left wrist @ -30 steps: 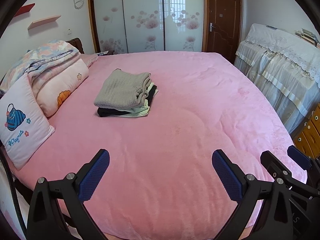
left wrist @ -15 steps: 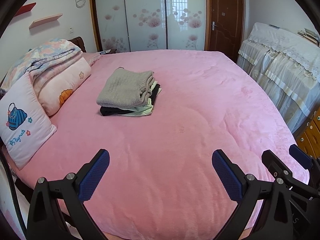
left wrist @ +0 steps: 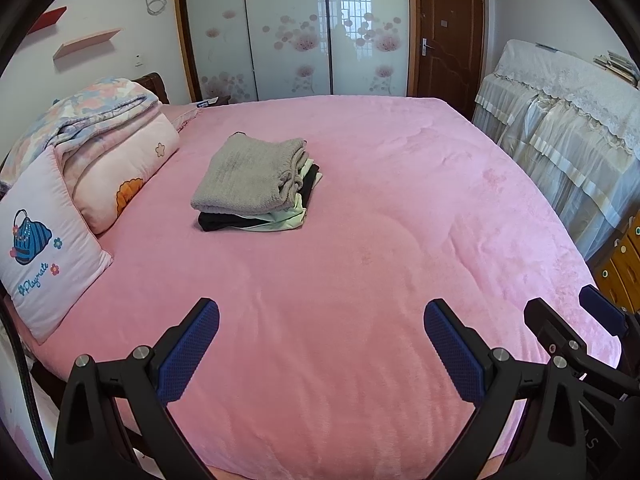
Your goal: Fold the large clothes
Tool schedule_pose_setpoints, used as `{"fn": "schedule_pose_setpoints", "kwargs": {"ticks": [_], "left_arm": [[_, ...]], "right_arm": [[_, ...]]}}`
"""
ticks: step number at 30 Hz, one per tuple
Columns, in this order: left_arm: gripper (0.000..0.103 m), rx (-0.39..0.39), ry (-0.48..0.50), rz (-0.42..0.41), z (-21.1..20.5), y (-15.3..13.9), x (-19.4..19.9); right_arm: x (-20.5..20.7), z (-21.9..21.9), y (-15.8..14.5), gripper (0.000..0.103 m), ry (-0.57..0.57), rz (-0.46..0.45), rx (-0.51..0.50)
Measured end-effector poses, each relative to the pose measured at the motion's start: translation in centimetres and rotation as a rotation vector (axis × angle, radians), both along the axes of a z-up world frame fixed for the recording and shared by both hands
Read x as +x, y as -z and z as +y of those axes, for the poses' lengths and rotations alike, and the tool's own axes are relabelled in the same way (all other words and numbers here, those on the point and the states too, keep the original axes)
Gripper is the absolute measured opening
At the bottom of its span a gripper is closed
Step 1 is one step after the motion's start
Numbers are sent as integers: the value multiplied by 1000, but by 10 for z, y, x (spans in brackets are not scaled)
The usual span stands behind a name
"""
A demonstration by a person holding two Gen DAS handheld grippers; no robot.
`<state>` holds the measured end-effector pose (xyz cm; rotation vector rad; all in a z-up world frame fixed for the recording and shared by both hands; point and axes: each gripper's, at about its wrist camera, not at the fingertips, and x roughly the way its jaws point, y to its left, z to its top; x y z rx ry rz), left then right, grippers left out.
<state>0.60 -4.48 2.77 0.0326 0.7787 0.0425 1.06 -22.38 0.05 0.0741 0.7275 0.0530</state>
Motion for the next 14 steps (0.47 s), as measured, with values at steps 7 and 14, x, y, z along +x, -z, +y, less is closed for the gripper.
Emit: {"fn": "schedule_pose_setpoints", "kwargs": {"ticks": [7,14], "left_arm": [[102,-9,6,9,2,3,5],[102,-16,9,21,6,8,9]], "right_arm": [[3,1,1,76,3,7,10],[6,1,6,76,5,13,9]]}}
